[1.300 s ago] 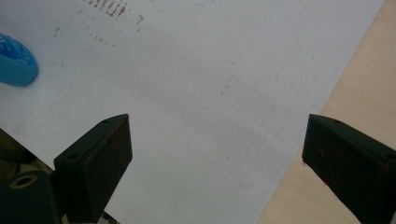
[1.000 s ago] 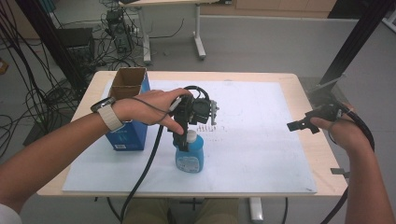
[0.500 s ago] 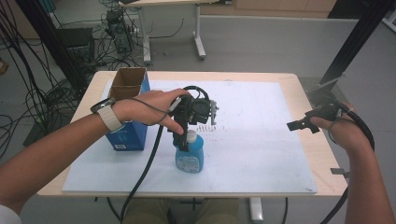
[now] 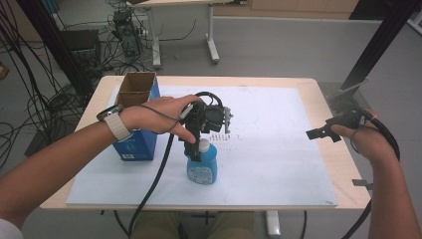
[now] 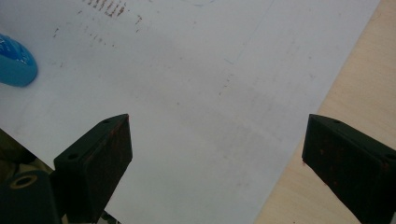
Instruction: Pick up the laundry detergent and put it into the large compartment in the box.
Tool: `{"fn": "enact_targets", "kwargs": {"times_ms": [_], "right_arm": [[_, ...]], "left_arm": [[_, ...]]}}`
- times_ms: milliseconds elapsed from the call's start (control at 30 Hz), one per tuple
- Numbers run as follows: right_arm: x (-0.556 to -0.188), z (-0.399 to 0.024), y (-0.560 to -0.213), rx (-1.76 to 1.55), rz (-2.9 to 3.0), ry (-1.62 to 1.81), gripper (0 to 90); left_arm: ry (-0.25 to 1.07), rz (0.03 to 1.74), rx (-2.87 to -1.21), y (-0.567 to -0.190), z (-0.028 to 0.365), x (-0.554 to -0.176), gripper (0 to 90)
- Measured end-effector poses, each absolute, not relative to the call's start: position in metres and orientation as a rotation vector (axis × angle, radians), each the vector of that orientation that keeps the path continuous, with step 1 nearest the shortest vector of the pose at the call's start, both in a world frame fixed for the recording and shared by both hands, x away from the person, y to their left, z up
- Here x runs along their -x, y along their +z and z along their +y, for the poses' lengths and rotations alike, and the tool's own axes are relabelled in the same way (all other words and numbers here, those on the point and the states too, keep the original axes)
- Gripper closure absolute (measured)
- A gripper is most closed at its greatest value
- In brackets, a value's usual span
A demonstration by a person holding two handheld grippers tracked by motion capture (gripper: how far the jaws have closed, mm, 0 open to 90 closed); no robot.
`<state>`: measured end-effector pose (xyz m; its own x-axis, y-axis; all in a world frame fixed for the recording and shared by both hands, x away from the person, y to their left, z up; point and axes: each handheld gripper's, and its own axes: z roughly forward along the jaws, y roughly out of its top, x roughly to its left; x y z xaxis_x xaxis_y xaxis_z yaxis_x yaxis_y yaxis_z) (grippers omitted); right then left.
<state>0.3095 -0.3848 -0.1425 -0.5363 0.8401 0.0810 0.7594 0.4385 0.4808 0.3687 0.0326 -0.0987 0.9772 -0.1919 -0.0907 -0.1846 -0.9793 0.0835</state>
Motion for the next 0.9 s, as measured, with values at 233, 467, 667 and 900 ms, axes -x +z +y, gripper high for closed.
{"fn": "enact_targets", "kwargs": {"times_ms": [233,467,667,900], "right_arm": [[-0.3099,-0.3851,-0.1419,-1.411,2.515,0.709,8.3],[-0.3102,-0.3855,-0.1429,-1.416,2.515,0.708,8.3],[-0.3102,-0.3855,-0.1423,-1.41,2.515,0.709,8.3],[-0.3103,-0.385,-0.142,-1.411,2.515,0.71,8.3]], "left_arm": [[-0.153,-0.288,-3.049,-0.0986,0.0328,-0.3689,7.0],[-0.157,-0.285,-3.047,-0.0993,0.0332,-0.3705,7.1],[-0.157,-0.285,-3.048,-0.0991,0.0334,-0.3707,7.1],[-0.156,-0.279,-3.047,-0.0987,0.0343,-0.3702,7.1]]}}
